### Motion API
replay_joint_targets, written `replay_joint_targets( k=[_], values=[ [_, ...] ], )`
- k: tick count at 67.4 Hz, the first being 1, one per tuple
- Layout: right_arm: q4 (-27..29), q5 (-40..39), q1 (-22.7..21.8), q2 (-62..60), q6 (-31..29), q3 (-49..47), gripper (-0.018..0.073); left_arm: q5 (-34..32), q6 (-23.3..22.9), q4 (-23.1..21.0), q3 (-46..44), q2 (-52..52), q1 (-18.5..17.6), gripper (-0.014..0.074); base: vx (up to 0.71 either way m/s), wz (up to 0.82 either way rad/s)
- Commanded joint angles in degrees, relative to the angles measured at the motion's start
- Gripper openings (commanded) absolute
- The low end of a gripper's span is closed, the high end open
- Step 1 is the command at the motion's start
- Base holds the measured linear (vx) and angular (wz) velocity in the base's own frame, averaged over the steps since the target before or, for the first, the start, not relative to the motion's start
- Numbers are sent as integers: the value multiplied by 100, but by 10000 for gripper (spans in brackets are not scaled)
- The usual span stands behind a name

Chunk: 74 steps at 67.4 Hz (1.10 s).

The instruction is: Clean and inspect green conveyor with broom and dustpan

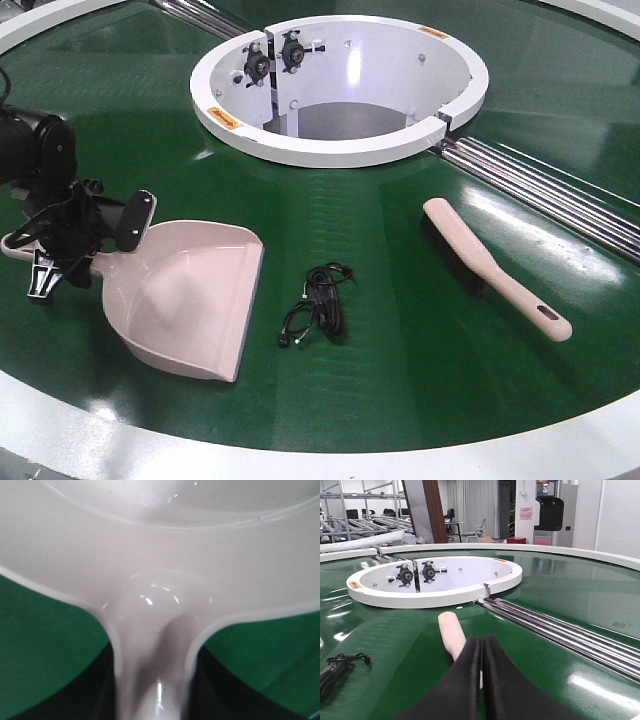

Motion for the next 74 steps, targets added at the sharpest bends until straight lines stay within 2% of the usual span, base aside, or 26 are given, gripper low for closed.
replay_joint_targets(
  k=[1, 16, 32, 39, 59, 64, 68, 74],
  values=[
    [-68, -397, -19, -58, -23, 20, -8, 78, 23, 296, -155, -430, -101, -8, 0, 0],
    [-68, -397, -19, -58, -23, 20, -8, 78, 17, 280, -155, -531, -300, -8, 0, 0],
    [-68, -397, -19, -58, -23, 20, -8, 71, -580, 288, -155, -531, -601, -8, 0, 0],
    [-68, -397, -19, -58, -23, 20, -8, 119, -788, 296, -155, -531, -617, -8, 0, 0],
    [-68, -397, -19, -58, -23, 20, -8, 507, -802, 248, -155, -531, -675, -8, 0, 0],
    [-68, -397, -19, -58, -23, 20, -8, 500, -975, 233, -155, -531, -675, -8, 0, 0],
    [-68, -397, -19, -58, -23, 20, -8, 457, -1146, 282, -155, -531, -675, -8, 0, 0],
    [-68, -397, -19, -58, -23, 20, -8, 443, -1160, 433, -155, -531, -675, -8, 0, 0]
  ],
)
